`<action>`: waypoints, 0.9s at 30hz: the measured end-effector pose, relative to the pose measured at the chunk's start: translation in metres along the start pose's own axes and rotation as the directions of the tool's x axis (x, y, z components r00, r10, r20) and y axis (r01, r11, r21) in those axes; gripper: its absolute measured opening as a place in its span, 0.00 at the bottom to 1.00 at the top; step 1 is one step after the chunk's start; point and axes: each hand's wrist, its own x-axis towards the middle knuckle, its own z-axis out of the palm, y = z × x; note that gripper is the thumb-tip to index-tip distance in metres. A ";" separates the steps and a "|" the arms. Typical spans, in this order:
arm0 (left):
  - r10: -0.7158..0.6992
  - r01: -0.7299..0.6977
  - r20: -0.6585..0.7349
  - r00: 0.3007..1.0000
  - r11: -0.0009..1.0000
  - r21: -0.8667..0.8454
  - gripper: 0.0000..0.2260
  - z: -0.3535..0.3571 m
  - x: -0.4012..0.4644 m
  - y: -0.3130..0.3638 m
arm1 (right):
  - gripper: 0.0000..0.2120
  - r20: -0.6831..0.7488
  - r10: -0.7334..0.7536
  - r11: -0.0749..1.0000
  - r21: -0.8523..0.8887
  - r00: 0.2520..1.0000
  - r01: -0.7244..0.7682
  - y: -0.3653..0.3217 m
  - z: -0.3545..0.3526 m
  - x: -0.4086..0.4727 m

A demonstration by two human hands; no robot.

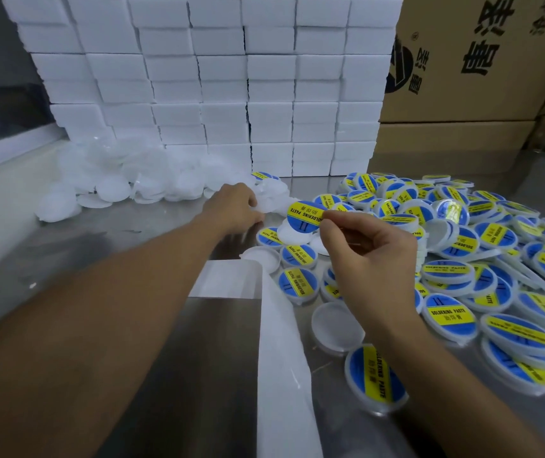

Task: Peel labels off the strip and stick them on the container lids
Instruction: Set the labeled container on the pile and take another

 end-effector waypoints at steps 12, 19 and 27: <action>0.135 -0.174 -0.318 0.938 0.980 -0.098 0.09 -0.014 -0.039 -0.011 | 0.04 0.041 0.013 0.999 -0.042 0.999 -0.011 0.001 0.000 0.000; -0.079 -0.116 -0.389 0.918 0.884 -0.452 0.10 -0.036 -0.097 0.000 | 0.14 0.074 0.008 0.998 -0.071 0.997 -0.002 0.003 0.001 -0.001; -0.199 -0.167 -0.340 0.919 0.584 -0.794 0.12 -0.057 -0.155 0.011 | 0.05 0.061 -0.020 0.995 -0.095 0.998 0.026 -0.002 0.001 -0.003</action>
